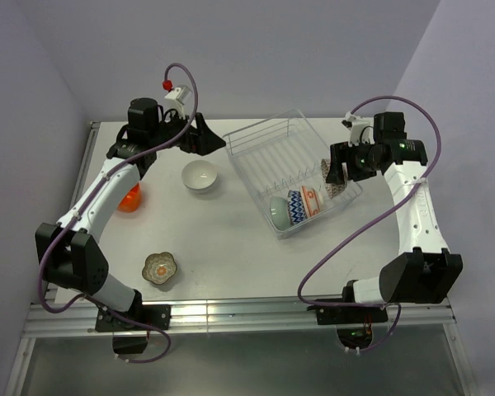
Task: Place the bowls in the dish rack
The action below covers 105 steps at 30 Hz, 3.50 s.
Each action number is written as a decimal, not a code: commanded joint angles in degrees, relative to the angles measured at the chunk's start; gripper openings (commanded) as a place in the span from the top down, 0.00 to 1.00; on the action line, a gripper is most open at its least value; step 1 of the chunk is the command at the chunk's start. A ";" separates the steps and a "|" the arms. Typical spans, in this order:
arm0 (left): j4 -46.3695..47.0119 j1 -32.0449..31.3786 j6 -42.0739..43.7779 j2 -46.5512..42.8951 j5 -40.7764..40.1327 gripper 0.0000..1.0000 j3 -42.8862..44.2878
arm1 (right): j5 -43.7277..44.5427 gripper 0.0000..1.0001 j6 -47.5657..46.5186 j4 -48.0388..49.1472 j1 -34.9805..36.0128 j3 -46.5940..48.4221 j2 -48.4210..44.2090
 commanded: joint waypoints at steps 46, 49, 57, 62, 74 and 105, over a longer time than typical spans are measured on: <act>-0.31 2.56 2.70 2.19 -1.10 0.01 0.76 | 12.03 0.83 5.64 5.98 8.60 -2.12 15.27; -0.30 2.82 2.79 2.01 -1.01 0.01 0.67 | 12.91 0.64 5.81 5.11 8.77 -1.51 16.32; -0.04 3.35 2.88 1.05 -0.93 0.01 -0.38 | 11.24 0.32 6.34 3.26 8.69 -0.36 16.60; -0.57 3.88 3.58 0.34 -0.93 0.01 -0.91 | 11.24 0.18 6.17 2.20 8.69 -0.19 16.33; -1.36 4.67 5.33 -1.24 0.21 0.01 -2.14 | 10.72 0.13 5.82 0.97 7.81 1.13 14.40; -60.51 12.05 93.04 -9.50 -1.71 0.27 -26.39 | -3.96 0.00 7.40 5.01 5.61 6.41 6.05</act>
